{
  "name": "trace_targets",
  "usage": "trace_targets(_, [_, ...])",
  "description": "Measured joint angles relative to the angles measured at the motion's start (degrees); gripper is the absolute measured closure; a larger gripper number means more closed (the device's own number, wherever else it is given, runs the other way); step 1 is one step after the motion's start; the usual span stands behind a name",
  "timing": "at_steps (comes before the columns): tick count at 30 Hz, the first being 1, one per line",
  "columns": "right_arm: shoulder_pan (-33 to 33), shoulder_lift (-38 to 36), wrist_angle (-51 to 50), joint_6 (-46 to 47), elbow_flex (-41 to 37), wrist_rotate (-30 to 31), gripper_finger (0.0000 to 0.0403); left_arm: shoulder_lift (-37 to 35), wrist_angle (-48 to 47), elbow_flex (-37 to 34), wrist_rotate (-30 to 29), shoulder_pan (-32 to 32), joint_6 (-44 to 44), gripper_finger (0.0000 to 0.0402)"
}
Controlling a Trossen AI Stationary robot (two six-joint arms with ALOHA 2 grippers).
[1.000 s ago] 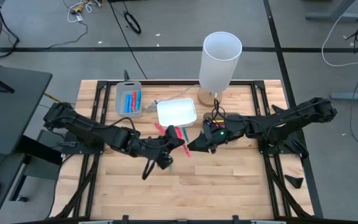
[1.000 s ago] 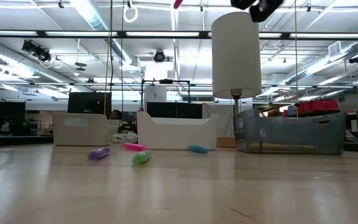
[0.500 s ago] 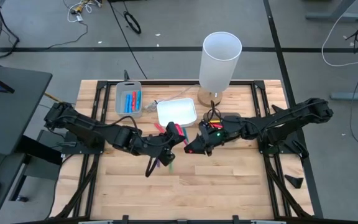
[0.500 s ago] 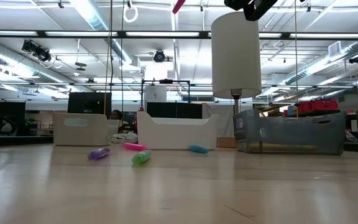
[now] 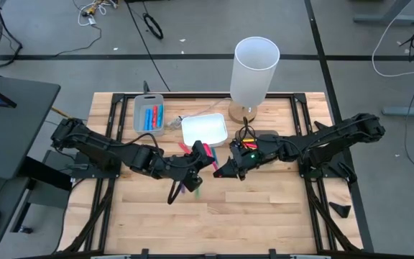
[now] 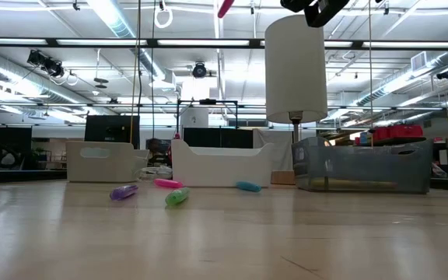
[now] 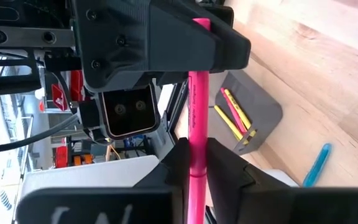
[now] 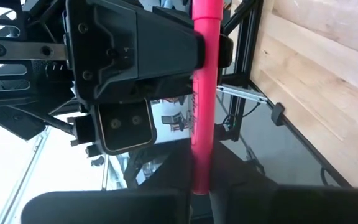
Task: Pick & Place Markers
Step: Put the pink pen into the black transparent bin
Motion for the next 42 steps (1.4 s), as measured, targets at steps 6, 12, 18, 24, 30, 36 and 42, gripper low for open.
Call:
trace_targets(6, [-0.04,-0.02,0.16,0.12,0.0,0.07,0.0384,0.0,-0.01,0.0,-0.54,-0.38,-1.82,0.0322])
trace_targets(12, [-0.61,-0.09,-0.26,0.1,0.0,0.09,0.0385,0.02,0.0,0.0,-2.23,-2.9,-6.19,0.0277])
trace_targets(18, [-1.86,-0.15,-3.48,-1.06,0.0,-1.32,0.0385,0.09,0.09,-0.04,-13.38,-5.62,-15.58,0.0225])
trace_targets(24, [-2.66,-0.15,-9.25,-6.08,0.0,-3.0,0.0385,-0.05,-2.61,-0.07,-23.97,-7.72,-36.94,0.0199])
trace_targets(30, [-2.95,-0.15,-15.72,-15.48,0.0,-5.5,0.0385,-0.44,-5.09,-0.07,-24.13,-8.79,-61.88,0.0204])
trace_targets(36, [-2.95,-0.13,-21.37,-26.11,0.0,-9.14,0.0385,-0.46,-4.98,-0.07,-21.38,-9.03,-73.39,0.0212])
trace_targets(42, [-2.93,-0.16,-28.64,-37.3,0.0,-13.76,0.0385,-0.46,-4.98,-0.07,-16.77,-8.98,-77.85,0.0214])
